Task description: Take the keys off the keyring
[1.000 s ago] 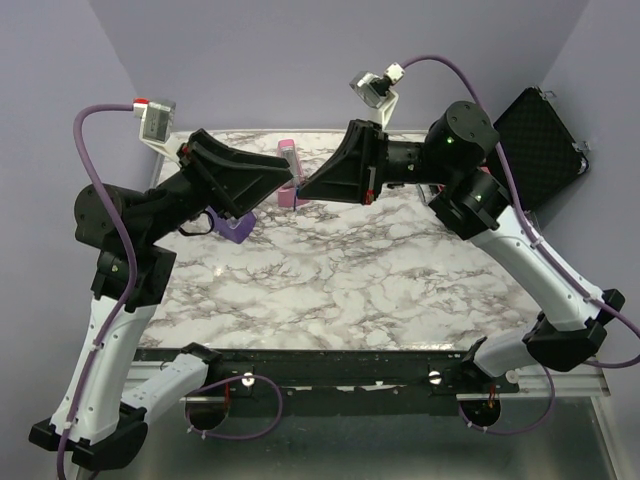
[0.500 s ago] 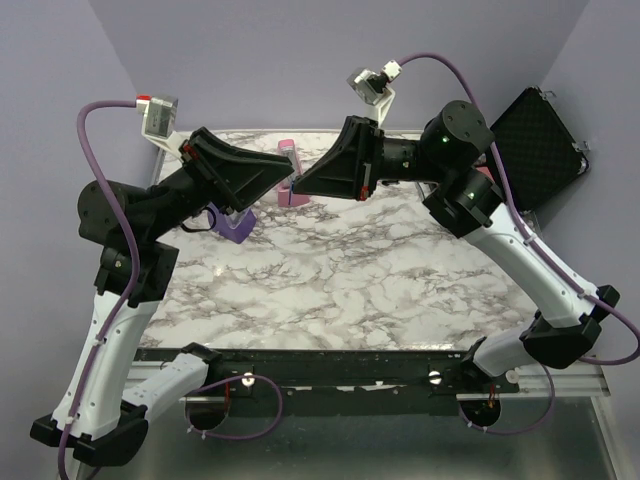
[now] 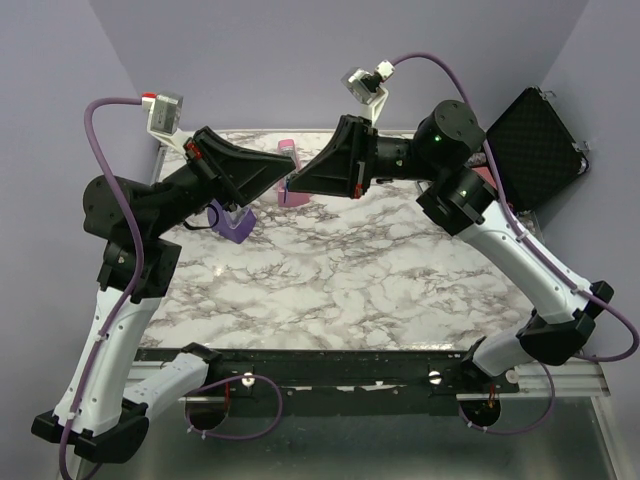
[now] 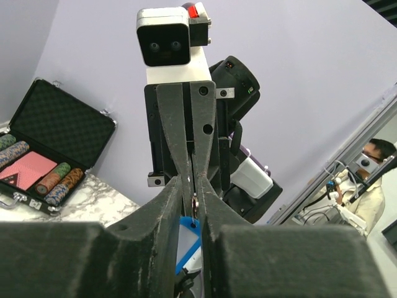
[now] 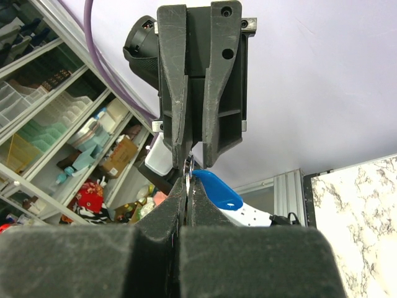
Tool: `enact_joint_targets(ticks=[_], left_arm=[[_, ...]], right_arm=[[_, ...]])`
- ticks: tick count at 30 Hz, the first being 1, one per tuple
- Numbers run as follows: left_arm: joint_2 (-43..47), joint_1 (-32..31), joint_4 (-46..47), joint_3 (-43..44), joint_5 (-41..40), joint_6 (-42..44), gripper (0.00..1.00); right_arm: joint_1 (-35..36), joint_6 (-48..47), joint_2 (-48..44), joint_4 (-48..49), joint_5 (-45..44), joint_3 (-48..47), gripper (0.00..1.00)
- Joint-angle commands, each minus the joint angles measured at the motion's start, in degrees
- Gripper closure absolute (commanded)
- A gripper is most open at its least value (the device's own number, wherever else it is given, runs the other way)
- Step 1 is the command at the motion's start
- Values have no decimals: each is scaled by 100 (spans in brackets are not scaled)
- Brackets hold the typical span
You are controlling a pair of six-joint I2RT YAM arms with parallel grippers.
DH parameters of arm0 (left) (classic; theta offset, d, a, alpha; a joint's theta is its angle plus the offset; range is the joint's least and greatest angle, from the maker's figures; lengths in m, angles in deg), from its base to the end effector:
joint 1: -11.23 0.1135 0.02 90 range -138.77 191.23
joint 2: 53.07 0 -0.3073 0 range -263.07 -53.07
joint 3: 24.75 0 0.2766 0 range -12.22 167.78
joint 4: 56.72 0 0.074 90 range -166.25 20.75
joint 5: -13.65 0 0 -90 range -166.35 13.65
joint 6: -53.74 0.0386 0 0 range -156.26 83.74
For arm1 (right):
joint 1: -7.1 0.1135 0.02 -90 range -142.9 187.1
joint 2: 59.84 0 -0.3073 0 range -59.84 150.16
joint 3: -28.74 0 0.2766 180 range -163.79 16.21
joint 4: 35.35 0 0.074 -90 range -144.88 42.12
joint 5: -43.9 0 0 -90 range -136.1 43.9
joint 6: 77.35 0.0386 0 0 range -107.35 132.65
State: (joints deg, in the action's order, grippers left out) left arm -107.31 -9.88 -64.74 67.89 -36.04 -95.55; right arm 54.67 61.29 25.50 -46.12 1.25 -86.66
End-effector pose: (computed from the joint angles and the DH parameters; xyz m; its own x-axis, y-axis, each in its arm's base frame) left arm 0.1276 -0.0760 0.5870 -0.4428 -0.5318 -0.7219 0.8118 0.1040 -0.5746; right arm 0.2010 0.2620 0.5914 -0.5796 0.1196 -0.8061 -0.8072 -0.2195 0.5479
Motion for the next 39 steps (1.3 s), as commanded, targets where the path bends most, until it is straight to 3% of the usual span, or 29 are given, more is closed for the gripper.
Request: enact_joint_targets(ticks=[1,3,12,24,39], left_arm=[[1,18,-82,65,126,136,82],[1,19,-161,100,126,180,100],[-87,18,-310,258,345,382,100],[-614,-34,-3025,1621,1136,2710,100],[-1071,-763,-4450,2052,1101,3977,100]], right_arm=[[24,31,88,228,-68,-23,99],[24,31,97,246,-60,-14,99],[24,40,158,290,-7,-40,99],[24,31,228,35,239,-93,99],[24,58,369,-167,468,-348,99]])
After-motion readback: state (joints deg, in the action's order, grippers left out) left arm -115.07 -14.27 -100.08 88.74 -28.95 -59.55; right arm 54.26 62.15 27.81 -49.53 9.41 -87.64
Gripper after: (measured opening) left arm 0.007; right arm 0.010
